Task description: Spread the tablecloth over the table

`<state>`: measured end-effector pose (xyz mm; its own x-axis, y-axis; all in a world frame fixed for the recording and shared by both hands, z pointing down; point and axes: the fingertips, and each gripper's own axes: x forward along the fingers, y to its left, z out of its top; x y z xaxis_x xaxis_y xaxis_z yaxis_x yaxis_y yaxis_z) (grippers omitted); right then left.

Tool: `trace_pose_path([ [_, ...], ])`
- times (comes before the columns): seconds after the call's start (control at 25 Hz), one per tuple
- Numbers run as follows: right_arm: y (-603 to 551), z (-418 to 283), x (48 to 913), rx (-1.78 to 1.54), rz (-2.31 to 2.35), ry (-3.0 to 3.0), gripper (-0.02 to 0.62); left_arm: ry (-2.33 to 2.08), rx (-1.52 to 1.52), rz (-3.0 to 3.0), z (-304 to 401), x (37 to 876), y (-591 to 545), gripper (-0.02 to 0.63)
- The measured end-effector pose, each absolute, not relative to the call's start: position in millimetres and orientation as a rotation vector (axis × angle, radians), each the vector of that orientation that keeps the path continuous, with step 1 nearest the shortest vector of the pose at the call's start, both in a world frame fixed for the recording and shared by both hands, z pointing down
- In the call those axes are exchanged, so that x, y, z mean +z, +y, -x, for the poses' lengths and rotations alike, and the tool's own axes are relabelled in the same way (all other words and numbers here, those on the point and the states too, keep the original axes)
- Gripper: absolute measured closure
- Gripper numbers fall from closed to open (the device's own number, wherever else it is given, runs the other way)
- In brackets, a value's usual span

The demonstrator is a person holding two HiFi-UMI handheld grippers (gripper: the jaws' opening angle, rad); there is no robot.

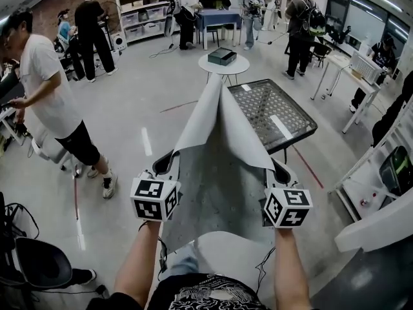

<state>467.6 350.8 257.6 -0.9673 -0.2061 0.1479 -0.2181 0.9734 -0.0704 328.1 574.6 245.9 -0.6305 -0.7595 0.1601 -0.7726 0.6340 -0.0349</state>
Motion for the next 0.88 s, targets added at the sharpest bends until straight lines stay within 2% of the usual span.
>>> trace_pose_path([
  [0.56, 307, -309, 266, 0.163, -0.498, -2.917, 0.588, -2.604, 0.131, -1.420, -140, 261, 515, 0.599],
  [0.88, 290, -241, 256, 0.180, -0.626, -2.903, 0.588, -2.544, 0.133, -1.533, -50, 252, 481, 0.598],
])
